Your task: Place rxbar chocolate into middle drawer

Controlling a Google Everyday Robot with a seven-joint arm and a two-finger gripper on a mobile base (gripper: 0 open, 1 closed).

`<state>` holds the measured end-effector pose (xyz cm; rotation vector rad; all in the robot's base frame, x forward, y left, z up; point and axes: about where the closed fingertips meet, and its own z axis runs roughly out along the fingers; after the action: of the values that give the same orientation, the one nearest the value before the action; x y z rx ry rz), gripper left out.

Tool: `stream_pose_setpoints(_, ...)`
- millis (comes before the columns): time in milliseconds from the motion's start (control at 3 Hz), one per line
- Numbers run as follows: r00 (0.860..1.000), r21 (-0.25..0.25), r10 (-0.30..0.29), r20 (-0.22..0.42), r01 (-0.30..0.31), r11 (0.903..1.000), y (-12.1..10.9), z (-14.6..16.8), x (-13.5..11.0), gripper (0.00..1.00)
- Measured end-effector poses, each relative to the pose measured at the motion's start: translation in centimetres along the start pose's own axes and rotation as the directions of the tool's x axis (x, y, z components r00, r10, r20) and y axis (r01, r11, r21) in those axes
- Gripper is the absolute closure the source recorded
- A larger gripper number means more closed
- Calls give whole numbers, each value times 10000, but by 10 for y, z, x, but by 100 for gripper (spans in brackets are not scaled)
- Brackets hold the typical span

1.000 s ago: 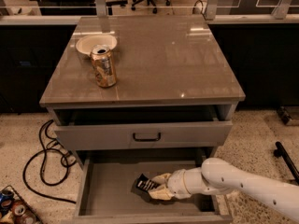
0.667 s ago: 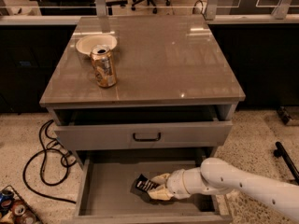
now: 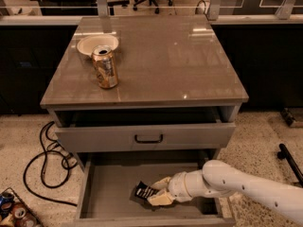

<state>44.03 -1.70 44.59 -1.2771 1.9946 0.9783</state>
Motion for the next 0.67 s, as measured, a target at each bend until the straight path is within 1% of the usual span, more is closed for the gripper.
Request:
stream_pose_setpoints(333,10000,-33,-4,0,4,10000,1,1,0,7)
stream_pose_setpoints(667,10000,-58,-7,-1,7,10000,2,2,0,0)
